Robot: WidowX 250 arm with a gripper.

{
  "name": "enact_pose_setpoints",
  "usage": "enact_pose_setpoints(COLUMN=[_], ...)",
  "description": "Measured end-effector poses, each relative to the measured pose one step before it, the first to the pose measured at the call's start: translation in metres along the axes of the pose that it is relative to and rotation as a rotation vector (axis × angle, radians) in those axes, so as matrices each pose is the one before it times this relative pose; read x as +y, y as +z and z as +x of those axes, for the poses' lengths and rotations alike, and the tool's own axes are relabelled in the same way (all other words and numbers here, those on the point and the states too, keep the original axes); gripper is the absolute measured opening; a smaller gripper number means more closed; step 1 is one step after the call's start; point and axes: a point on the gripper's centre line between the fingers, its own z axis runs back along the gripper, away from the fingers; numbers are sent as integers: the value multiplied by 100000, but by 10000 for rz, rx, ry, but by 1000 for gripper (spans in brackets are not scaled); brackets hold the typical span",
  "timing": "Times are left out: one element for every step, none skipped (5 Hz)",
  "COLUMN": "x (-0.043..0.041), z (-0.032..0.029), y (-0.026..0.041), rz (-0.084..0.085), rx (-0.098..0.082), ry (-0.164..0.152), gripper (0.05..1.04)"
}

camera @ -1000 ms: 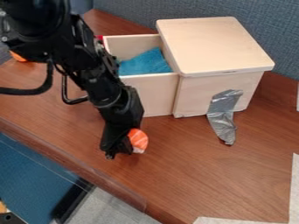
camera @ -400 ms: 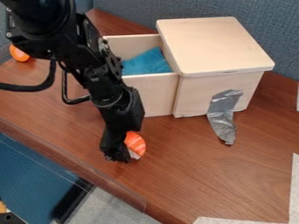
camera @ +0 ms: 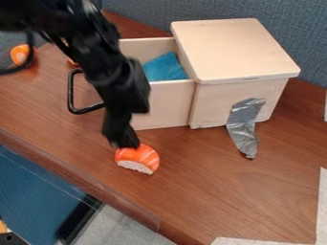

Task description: Take the sushi out of the drawer and place it on the bottom center of the table

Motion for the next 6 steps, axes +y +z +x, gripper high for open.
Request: enact_pose_setpoints(x=[434, 977, 1278, 1974, 1862, 1507], z=[-1719, -2535, -2002, -1772, -1714, -1601], y=[1615, 1463, 1553, 667, -633, -980], rz=[-29, 35, 48, 60, -258, -128], rx=[291, 312, 408, 511, 417, 271], ry=[879, 802, 588, 390, 297, 360], gripper=[999, 999, 999, 999, 999, 999])
